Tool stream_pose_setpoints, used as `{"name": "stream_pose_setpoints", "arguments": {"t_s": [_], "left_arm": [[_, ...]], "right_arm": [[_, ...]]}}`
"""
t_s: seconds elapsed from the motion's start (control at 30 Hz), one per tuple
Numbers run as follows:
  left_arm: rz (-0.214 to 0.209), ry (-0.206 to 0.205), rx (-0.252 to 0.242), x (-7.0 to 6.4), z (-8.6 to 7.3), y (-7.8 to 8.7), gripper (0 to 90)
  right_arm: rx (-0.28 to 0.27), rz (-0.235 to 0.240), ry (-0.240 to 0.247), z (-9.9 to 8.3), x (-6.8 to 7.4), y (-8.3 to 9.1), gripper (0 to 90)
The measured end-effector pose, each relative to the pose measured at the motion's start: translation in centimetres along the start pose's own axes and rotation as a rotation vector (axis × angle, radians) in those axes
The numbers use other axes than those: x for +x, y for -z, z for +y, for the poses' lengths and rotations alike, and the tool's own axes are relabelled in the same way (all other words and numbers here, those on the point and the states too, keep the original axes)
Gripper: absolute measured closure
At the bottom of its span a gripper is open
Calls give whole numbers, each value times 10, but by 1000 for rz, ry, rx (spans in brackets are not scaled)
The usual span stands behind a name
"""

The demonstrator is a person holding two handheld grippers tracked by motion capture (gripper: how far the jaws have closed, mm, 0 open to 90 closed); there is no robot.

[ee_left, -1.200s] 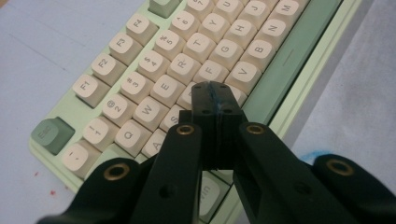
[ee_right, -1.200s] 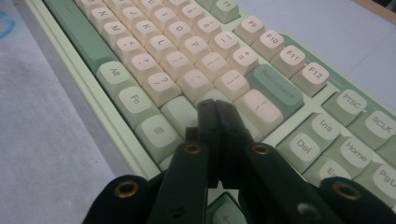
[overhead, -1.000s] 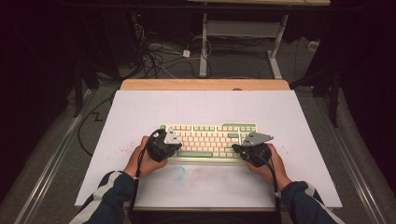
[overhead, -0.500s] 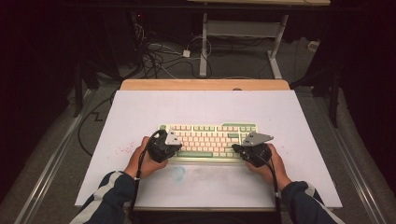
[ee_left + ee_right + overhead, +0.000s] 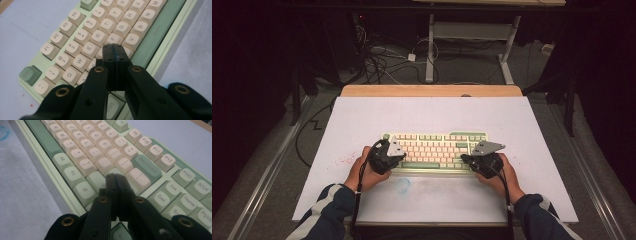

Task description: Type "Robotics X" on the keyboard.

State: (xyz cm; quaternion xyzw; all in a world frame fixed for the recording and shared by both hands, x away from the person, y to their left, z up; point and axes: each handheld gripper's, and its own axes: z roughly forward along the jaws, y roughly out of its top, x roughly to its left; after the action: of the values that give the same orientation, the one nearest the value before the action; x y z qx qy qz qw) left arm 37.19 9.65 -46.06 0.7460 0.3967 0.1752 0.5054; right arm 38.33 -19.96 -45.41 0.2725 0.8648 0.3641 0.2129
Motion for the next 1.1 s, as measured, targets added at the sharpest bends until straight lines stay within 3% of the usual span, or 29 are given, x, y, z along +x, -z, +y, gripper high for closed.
{"name": "stream_pose_setpoints", "arguments": {"t_s": [0.4, 0.6, 1.0, 1.1], "left_arm": [[-9, 3, -39, -1, 3, 4, 826], [16, 8, -67, 2, 3, 6, 722], [47, 29, -137, 4, 5, 8, 495], [54, 28, -148, 4, 5, 8, 441]], "right_arm": [[-55, -6, -13, 4, -2, 12, 887], [-67, -16, -2, 5, -1, 15, 858], [-112, -46, -29, 8, -7, 23, 765], [-119, -60, -29, 8, -7, 23, 705]]}}
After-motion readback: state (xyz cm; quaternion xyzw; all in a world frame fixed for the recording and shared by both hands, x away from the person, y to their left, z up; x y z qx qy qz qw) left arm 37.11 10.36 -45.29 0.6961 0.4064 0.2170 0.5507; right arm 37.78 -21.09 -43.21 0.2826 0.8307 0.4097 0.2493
